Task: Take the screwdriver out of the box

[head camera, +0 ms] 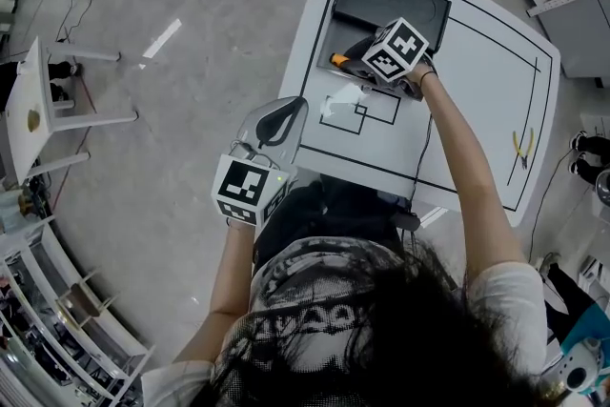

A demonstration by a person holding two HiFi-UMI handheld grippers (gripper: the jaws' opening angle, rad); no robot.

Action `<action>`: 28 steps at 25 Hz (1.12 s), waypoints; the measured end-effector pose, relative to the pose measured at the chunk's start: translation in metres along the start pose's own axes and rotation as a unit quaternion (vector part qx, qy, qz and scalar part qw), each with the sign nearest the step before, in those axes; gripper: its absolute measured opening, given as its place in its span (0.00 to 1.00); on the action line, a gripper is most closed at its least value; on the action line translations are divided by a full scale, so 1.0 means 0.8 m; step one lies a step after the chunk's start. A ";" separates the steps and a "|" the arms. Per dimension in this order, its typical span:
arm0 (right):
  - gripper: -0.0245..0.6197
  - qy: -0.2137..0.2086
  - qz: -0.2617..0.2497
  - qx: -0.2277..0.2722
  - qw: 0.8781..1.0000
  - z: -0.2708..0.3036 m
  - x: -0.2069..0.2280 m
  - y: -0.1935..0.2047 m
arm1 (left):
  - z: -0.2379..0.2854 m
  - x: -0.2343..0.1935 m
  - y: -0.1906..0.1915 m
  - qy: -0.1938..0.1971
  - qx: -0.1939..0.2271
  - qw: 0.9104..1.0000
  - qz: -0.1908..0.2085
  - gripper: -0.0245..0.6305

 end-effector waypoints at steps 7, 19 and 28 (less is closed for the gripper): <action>0.21 0.068 -0.026 0.077 0.994 -0.039 -0.024 -0.013 | -0.012 0.001 0.002 -0.010 0.004 1.000 -0.001 0.04; 0.20 0.165 -0.042 0.204 0.964 -0.130 -0.085 -0.037 | -0.037 0.015 -0.004 -0.007 0.028 1.000 0.009 0.04; 0.21 0.212 -0.024 0.269 0.939 -0.184 -0.168 -0.023 | -0.075 0.034 0.001 0.007 0.046 0.999 0.021 0.04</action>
Point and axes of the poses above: the fingertips, and each gripper's own axes: z forward along the fingers, x to its right, y out of its underside, the point moved 9 cm from there along -z, backward along the fingers, and after that the axes turned 7 degrees about y, right-handed, at the moved point
